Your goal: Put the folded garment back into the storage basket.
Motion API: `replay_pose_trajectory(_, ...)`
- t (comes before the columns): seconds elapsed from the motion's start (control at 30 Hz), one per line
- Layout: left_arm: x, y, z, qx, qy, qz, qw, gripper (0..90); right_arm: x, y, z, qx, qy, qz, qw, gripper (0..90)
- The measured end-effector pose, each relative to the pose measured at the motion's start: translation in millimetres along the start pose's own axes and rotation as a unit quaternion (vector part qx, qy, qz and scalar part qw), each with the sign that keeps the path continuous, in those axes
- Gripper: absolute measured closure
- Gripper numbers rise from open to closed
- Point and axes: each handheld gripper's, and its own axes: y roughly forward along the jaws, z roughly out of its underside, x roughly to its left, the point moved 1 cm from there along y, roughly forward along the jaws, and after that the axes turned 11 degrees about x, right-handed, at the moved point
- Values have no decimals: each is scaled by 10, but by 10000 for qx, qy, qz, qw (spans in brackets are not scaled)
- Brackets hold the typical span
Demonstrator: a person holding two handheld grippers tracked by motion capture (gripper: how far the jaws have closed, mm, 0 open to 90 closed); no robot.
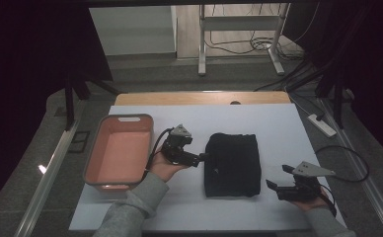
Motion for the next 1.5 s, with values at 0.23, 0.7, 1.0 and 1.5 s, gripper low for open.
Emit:
replay_pose_trajectory(0.23, 10, 66, -84, 33, -37, 66, 10000, 113, -3, 0, 1, -5, 14, -6, 10000, 161)
replay_pose_trajectory(0.7, 44, 255, -203, 206, -100, 17, 9997, 110, -4, 3, 3, -3, 15, -10, 10000, 162)
replay_pose_trajectory(1.0, 80, 340, -220, 287, -160, 25, 9995, 110, -5, 6, 4, 10, 19, -3, 10000, 163)
replay_pose_trajectory(1.5, 151, 499, -352, 393, -192, 30, 9990, 109, 15, 34, 5, 89, -27, 6, 10000, 165)
